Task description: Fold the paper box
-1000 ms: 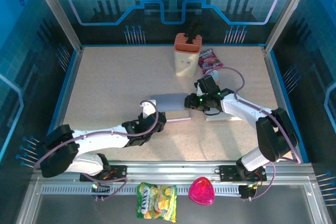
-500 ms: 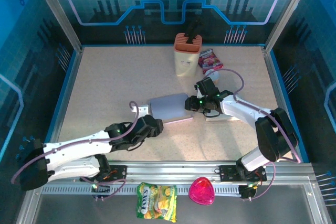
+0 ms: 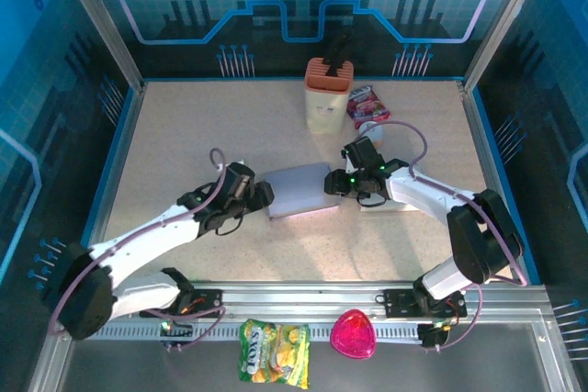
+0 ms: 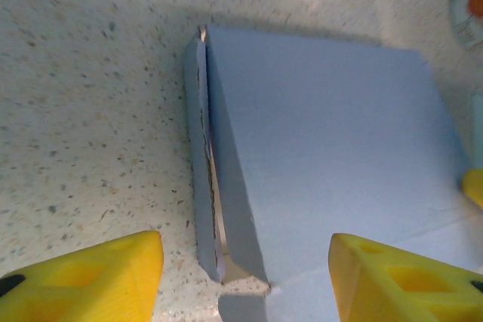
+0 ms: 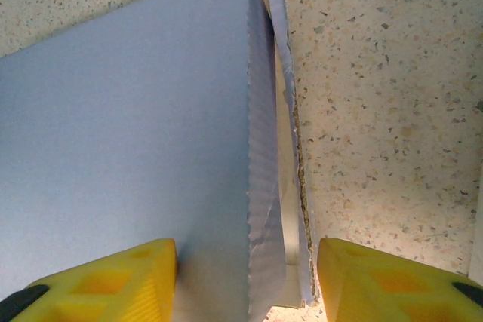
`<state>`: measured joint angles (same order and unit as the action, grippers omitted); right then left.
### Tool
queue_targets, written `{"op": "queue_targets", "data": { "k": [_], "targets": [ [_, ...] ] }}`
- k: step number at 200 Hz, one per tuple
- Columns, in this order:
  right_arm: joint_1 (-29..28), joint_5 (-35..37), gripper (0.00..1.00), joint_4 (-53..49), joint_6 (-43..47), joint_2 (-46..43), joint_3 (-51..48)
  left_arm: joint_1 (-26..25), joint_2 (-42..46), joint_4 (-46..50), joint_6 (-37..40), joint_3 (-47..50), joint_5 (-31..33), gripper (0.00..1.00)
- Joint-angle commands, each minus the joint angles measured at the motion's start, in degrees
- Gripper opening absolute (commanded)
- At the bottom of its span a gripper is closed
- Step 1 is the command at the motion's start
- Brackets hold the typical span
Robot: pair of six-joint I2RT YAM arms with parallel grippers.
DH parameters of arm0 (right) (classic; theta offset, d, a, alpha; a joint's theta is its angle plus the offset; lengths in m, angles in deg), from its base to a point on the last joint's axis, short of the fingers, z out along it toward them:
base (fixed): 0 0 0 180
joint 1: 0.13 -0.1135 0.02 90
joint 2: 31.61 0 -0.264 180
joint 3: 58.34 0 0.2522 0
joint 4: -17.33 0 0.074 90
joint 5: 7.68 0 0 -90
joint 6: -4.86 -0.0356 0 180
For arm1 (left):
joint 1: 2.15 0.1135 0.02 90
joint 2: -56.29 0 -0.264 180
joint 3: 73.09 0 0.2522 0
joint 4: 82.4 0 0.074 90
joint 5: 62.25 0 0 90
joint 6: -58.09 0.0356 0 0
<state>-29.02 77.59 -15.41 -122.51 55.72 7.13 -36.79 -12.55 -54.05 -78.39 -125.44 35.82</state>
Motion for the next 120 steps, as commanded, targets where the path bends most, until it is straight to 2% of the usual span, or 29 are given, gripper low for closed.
{"op": "queue_targets", "data": {
  "k": [1, 36, 89, 120],
  "targets": [
    [-0.6, -0.1, 0.54, -0.95, 1.22, -0.08, -0.64, 2.08, -5.32, -8.04, 3.48, -1.06, -8.15, 0.58],
    [-0.65, 0.01, 0.56, -1.32, 1.93, -0.14, -0.61, 2.82, -11.74, -10.47, 3.48, -0.6, -6.29, 0.52],
    [-0.13, 0.16, 0.61, -0.36, 2.21, -1.3, -4.0, 2.99, -14.27, -16.02, 2.8, 2.75, -6.25, 0.39],
    [0.27, -0.31, 0.65, 1.76, 1.02, -4.75, -8.21, 3.01, -14.78, -18.16, 2.45, 4.86, -5.9, 0.37]
  ]
}}
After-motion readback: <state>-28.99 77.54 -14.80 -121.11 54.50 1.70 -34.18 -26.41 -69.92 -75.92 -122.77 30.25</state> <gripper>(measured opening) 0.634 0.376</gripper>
